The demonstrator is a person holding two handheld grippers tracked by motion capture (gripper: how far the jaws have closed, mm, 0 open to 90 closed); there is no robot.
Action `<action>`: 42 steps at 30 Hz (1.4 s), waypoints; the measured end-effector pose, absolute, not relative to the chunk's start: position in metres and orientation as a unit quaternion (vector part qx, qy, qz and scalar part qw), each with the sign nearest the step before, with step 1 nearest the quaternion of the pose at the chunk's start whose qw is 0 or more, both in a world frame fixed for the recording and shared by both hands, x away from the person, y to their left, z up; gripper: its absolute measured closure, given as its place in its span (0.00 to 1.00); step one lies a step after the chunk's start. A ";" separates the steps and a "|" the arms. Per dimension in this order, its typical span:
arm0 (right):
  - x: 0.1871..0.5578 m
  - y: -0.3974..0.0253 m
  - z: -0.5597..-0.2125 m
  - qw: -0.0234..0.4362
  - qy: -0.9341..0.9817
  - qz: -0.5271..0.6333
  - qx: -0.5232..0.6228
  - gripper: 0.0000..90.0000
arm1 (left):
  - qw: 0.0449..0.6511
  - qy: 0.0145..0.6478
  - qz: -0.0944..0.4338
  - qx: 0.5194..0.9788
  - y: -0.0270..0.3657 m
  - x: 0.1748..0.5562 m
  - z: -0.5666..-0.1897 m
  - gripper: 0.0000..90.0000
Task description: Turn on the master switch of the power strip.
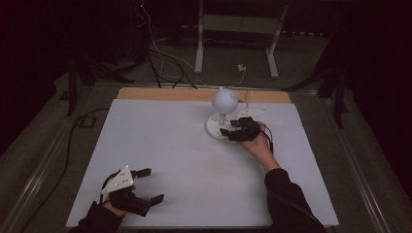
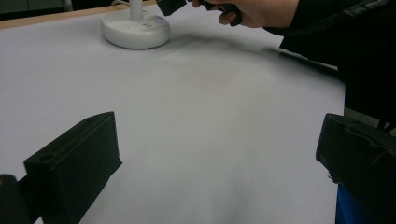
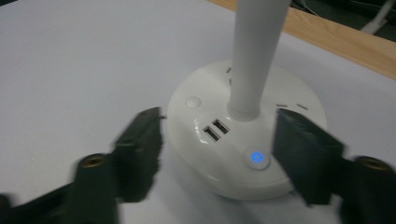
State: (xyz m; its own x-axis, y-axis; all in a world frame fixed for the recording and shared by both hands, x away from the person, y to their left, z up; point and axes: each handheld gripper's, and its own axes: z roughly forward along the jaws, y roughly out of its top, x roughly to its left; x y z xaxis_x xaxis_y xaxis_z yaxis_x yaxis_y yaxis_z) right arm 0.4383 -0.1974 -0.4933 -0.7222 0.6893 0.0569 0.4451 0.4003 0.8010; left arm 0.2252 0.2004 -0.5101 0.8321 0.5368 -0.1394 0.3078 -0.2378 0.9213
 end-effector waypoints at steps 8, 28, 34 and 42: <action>0.438 -0.199 -0.491 0.133 0.821 0.428 0.354 0.10 | 0.556 0.271 0.103 0.779 0.200 0.225 -0.510 0.00; 0.412 -0.214 -0.485 0.117 0.818 0.437 0.354 0.00 | 0.556 0.272 0.103 0.779 0.201 0.224 -0.510 0.00; 0.399 -0.226 -0.486 0.132 0.816 0.437 0.355 0.00 | 0.556 0.270 0.103 0.779 0.200 0.224 -0.510 0.00; 0.382 -0.242 -0.488 0.156 0.811 0.439 0.354 0.00 | 0.556 0.271 0.103 0.779 0.200 0.224 -0.510 0.00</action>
